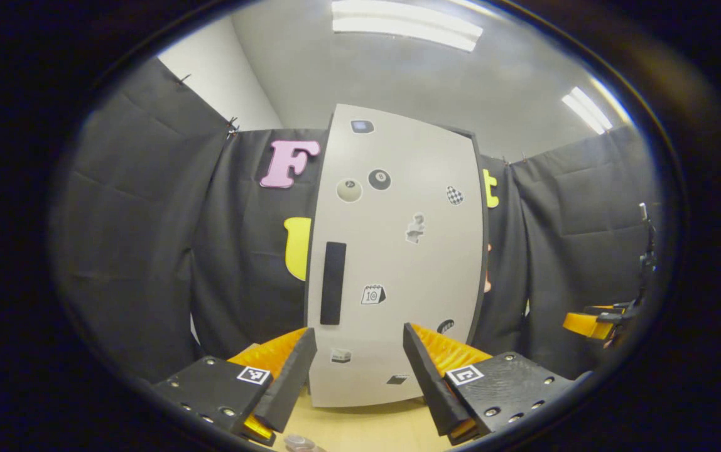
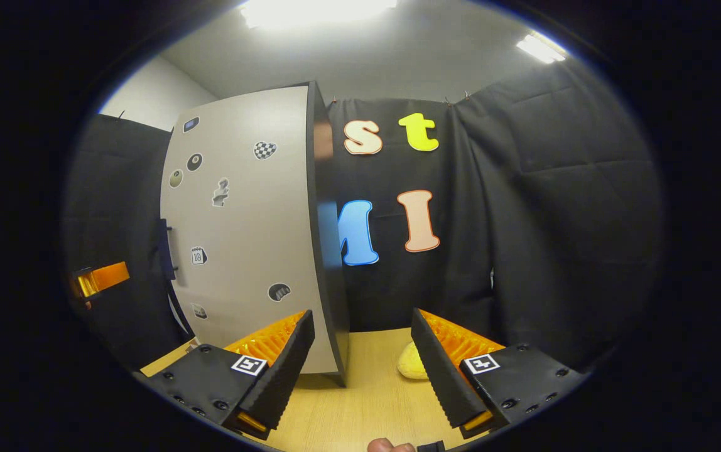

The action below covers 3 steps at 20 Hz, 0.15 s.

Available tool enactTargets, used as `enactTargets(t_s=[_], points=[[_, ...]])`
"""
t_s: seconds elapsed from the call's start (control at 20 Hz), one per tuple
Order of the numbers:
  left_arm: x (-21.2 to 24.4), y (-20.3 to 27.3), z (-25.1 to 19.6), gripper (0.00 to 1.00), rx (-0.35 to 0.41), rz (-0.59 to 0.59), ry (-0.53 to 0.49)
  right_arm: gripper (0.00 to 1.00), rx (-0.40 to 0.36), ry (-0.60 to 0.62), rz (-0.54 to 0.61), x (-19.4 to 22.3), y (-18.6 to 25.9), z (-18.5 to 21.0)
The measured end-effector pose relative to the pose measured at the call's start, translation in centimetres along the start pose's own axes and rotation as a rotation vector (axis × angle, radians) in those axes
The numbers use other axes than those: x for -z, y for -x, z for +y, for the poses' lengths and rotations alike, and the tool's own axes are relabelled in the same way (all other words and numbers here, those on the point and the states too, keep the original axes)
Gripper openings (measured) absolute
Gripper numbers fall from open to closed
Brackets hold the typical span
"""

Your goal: Open the cabinet door with the right hand, grasp the bottle in the cabinet with the left hand and place it on the coaster, then close the cabinet door with the right hand.

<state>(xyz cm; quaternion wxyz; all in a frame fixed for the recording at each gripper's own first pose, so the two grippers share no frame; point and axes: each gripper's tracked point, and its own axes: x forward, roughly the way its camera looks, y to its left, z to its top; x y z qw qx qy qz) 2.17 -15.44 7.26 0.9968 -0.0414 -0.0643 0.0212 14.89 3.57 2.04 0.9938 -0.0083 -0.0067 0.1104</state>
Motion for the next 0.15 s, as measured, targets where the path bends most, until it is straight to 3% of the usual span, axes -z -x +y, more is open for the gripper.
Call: enactTargets(t_s=[0.15], points=[[1.6,-0.1,1.1,0.86,0.008,0.033,-0.04,0.98,0.007,0.014,0.017,1.0,-0.5,1.0]])
